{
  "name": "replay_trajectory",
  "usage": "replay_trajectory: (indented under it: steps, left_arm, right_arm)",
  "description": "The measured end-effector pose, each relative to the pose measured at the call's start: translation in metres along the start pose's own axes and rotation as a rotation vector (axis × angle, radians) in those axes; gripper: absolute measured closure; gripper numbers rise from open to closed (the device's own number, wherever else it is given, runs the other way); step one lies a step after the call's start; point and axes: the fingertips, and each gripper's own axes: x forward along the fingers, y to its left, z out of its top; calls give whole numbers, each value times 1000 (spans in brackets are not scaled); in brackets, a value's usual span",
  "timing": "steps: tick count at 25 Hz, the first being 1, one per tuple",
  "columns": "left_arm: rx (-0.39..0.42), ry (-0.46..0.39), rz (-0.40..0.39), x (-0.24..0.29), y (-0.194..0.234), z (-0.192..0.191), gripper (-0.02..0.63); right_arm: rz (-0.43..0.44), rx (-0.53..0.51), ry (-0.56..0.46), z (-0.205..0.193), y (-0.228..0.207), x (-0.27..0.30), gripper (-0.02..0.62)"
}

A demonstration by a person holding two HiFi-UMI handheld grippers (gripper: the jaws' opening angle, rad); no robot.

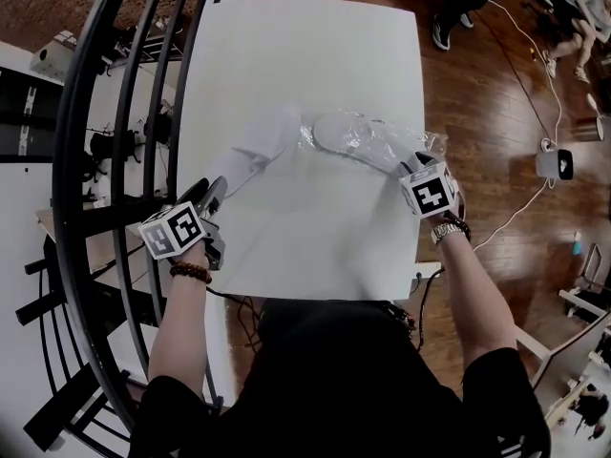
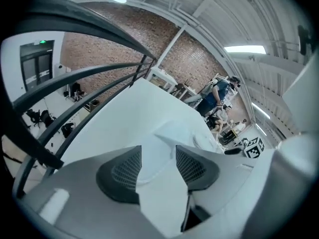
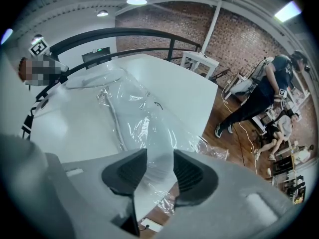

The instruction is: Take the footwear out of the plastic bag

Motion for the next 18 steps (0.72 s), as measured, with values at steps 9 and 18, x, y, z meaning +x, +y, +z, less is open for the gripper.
replay_trajectory:
  steps: [9, 18]
  left_arm:
    - [187, 97, -187, 36, -75, -10, 390]
    - [264, 267, -359, 64, -135, -51, 400]
  right_arm:
    - [68, -152, -12, -15, 18, -3, 447]
    - [132, -468, -82, -31, 46, -9, 482]
